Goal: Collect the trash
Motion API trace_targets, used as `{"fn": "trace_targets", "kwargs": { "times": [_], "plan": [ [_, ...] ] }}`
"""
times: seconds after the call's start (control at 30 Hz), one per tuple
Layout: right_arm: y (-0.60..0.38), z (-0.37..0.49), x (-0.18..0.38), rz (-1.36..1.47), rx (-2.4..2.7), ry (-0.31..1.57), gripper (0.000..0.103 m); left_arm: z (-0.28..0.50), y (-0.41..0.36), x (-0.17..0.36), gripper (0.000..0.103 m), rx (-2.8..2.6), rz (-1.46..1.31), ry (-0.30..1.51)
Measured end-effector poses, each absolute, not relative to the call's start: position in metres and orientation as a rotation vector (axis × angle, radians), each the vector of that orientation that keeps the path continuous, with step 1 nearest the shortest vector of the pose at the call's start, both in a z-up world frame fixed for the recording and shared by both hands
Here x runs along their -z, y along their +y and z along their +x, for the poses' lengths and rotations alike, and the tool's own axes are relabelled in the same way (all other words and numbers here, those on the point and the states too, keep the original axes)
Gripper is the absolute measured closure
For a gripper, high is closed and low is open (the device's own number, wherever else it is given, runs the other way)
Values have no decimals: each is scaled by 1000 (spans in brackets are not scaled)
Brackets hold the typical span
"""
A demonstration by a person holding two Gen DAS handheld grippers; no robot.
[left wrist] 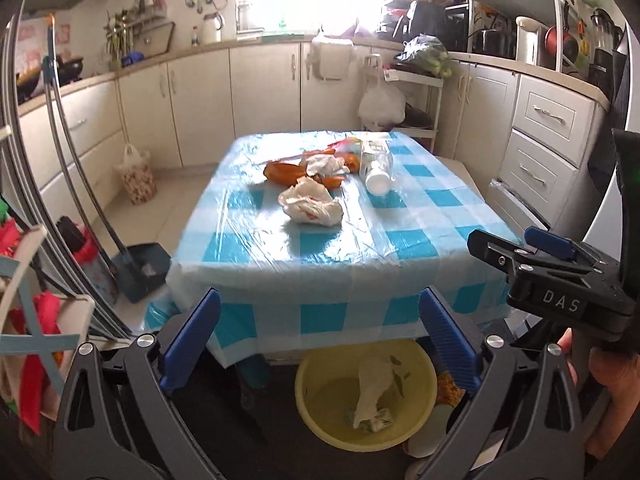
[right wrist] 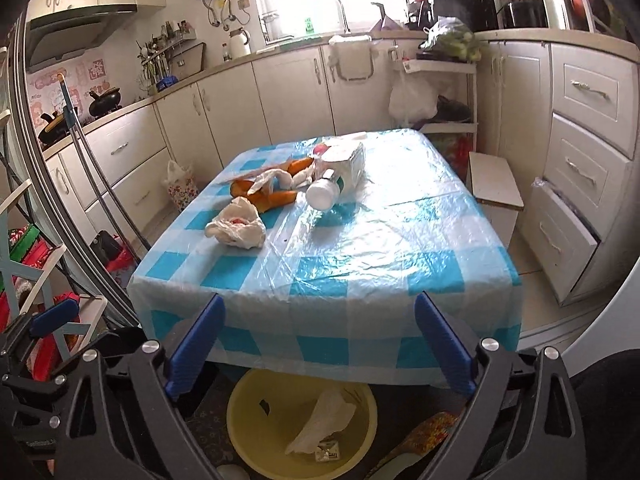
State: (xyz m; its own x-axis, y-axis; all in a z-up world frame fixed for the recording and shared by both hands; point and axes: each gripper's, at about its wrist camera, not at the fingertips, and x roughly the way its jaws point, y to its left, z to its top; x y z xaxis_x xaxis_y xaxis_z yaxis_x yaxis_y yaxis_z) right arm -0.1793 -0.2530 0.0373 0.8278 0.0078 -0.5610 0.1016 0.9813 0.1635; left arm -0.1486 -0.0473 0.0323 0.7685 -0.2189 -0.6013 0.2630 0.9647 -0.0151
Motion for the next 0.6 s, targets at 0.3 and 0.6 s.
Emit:
{"fn": "trace_targets", "kwargs": {
  "times": [0.3,0.6],
  "plan": [
    [-259,-186,-44,189,90,538,9,-158,-44,-47,7,220,79,603],
    [-259,-189,-45,185,111,521,9,-161,-43,-49,7,198,85,592]
  ]
}}
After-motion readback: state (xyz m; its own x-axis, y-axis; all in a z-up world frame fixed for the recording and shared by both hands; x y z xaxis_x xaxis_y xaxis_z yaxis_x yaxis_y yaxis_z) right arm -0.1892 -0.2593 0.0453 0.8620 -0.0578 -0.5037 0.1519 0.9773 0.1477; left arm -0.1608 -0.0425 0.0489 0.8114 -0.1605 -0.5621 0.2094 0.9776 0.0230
